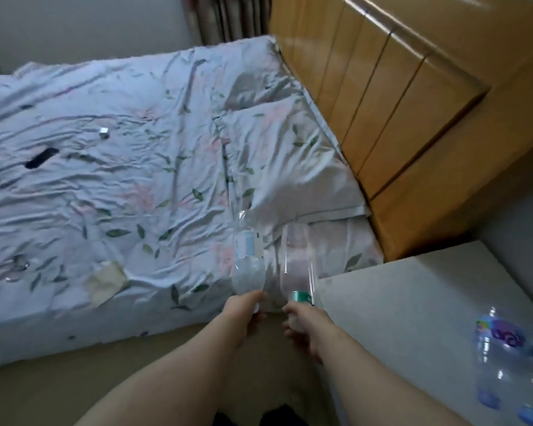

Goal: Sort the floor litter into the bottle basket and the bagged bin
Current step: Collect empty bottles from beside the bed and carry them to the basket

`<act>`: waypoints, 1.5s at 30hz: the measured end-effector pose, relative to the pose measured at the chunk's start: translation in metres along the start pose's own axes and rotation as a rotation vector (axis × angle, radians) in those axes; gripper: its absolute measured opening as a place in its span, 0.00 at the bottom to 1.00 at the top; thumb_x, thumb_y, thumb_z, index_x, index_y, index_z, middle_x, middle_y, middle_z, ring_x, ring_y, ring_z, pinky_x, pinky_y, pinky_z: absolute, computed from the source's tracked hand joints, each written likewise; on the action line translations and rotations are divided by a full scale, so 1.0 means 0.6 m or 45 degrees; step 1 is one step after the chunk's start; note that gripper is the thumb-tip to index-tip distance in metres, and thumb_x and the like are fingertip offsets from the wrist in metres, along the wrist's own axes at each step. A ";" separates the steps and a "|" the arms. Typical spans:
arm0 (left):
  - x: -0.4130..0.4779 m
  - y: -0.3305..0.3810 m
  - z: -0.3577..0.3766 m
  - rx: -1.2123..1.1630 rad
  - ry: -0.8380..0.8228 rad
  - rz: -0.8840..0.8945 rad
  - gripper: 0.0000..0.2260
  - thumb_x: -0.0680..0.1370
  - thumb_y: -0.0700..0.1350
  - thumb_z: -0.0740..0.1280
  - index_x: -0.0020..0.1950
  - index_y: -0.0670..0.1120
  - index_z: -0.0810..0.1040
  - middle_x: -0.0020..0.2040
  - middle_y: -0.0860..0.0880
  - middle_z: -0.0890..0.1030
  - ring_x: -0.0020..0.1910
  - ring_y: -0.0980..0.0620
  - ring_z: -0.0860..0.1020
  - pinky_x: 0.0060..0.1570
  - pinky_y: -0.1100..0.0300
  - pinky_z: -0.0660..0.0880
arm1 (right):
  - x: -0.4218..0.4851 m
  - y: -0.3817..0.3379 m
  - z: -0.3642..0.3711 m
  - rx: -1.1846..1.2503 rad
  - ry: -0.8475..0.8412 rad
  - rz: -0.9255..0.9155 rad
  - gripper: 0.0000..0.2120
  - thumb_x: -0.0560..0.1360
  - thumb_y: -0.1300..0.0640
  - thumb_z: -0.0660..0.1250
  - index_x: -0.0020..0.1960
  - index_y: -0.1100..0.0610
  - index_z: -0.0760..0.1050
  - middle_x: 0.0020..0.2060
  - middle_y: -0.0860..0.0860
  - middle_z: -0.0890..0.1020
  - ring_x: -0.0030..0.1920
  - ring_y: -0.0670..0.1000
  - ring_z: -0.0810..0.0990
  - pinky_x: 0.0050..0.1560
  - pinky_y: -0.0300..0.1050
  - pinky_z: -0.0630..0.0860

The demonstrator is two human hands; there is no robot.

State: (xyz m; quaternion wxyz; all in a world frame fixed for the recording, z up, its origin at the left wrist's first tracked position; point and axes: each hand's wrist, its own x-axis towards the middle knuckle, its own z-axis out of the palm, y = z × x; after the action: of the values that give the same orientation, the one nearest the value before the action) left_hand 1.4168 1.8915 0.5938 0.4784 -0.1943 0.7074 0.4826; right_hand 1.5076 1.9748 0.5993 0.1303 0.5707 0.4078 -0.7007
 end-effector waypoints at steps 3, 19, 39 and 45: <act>-0.001 -0.008 -0.070 -0.172 0.076 0.002 0.11 0.74 0.44 0.69 0.52 0.41 0.73 0.37 0.45 0.75 0.32 0.50 0.74 0.33 0.60 0.67 | -0.003 -0.007 0.069 -0.169 -0.077 -0.013 0.05 0.74 0.59 0.64 0.48 0.58 0.69 0.27 0.53 0.71 0.22 0.47 0.66 0.25 0.34 0.59; -0.023 -0.099 -0.581 -0.760 0.345 -0.086 0.09 0.75 0.47 0.69 0.42 0.46 0.70 0.35 0.49 0.73 0.31 0.53 0.73 0.35 0.61 0.68 | -0.055 0.101 0.573 -0.792 -0.305 -0.102 0.03 0.73 0.59 0.65 0.44 0.57 0.71 0.30 0.53 0.74 0.26 0.49 0.70 0.31 0.39 0.62; -0.001 -0.230 -1.157 -1.564 0.824 -0.250 0.12 0.75 0.47 0.67 0.36 0.46 0.68 0.22 0.51 0.67 0.25 0.52 0.68 0.31 0.64 0.63 | -0.080 0.261 1.229 -1.799 -0.709 -0.051 0.09 0.71 0.58 0.68 0.42 0.59 0.68 0.30 0.54 0.74 0.25 0.49 0.70 0.30 0.39 0.65; 0.021 -0.185 -1.358 -1.729 0.905 -0.214 0.10 0.74 0.48 0.69 0.40 0.46 0.70 0.27 0.49 0.70 0.27 0.53 0.71 0.32 0.63 0.68 | -0.068 0.242 1.484 -1.970 -0.740 -0.212 0.09 0.70 0.56 0.68 0.44 0.59 0.69 0.31 0.54 0.76 0.25 0.49 0.71 0.29 0.36 0.65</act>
State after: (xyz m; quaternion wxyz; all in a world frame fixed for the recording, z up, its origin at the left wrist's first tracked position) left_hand 1.0940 1.1350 0.5896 0.0336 -0.6417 0.3502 0.6815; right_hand 0.9967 1.2302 0.5890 0.5340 0.0841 0.7654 -0.3493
